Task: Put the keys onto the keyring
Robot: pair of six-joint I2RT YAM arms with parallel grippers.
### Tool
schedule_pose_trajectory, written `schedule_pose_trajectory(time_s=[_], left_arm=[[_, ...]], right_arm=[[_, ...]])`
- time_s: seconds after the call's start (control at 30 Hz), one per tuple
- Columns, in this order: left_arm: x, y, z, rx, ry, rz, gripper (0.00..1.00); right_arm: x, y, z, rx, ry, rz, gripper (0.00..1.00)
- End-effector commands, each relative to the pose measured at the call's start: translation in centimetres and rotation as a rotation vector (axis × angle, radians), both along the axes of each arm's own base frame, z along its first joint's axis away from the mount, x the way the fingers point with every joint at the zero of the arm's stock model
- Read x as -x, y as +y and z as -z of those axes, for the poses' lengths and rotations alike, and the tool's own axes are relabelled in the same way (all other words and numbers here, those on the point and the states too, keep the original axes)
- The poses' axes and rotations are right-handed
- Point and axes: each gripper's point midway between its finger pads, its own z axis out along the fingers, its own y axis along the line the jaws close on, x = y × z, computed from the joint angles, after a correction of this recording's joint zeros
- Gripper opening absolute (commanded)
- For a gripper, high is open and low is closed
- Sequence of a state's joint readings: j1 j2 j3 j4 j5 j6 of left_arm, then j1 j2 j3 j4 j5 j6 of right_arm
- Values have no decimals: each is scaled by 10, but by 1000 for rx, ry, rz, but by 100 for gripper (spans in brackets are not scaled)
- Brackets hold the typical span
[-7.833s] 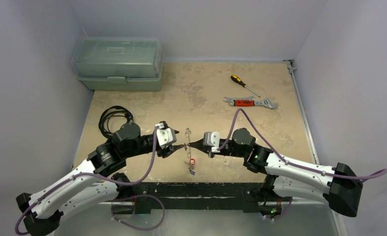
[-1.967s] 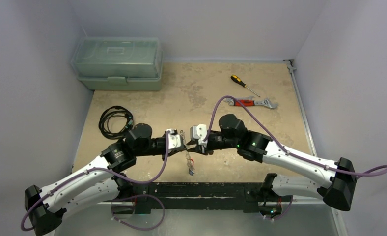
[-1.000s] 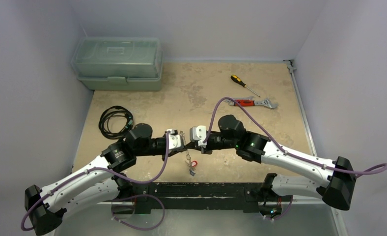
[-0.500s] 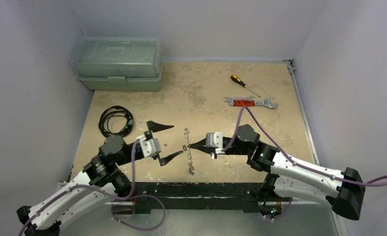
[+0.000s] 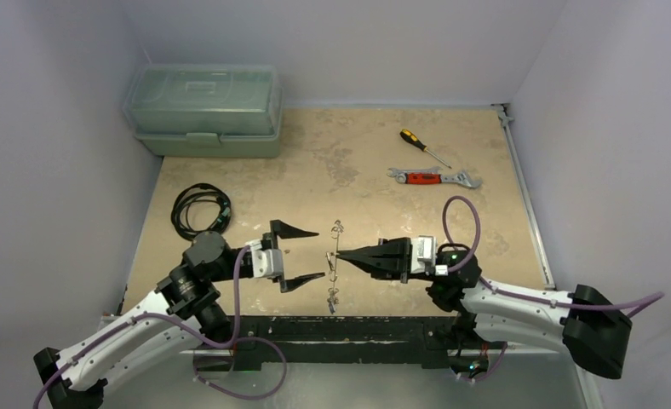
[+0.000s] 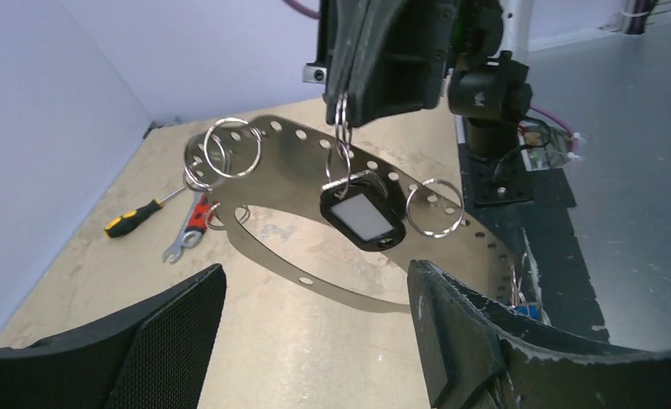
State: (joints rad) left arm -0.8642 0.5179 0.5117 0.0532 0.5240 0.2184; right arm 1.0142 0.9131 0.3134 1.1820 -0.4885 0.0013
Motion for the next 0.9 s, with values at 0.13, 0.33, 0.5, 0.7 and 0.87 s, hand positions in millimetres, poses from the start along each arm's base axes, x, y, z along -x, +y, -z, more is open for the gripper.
schedule_pose_trajectory(time_s=[0.13, 0.33, 0.5, 0.7, 0.87], left_arm=[[17, -6, -21, 62, -21, 112, 59], [16, -6, -21, 65, -12, 103, 60], [10, 2, -26, 47, -60, 48, 51], [8, 9, -35, 73, -97, 9, 34], [8, 8, -34, 68, -92, 16, 27]], right_arm=[[16, -39, -71, -423, 24, -93, 0], [15, -35, -78, -430, 26, -109, 0], [19, -41, -80, -442, 9, -109, 0], [19, -40, -74, -427, 12, -105, 0], [19, -38, -72, -415, 13, -112, 0]])
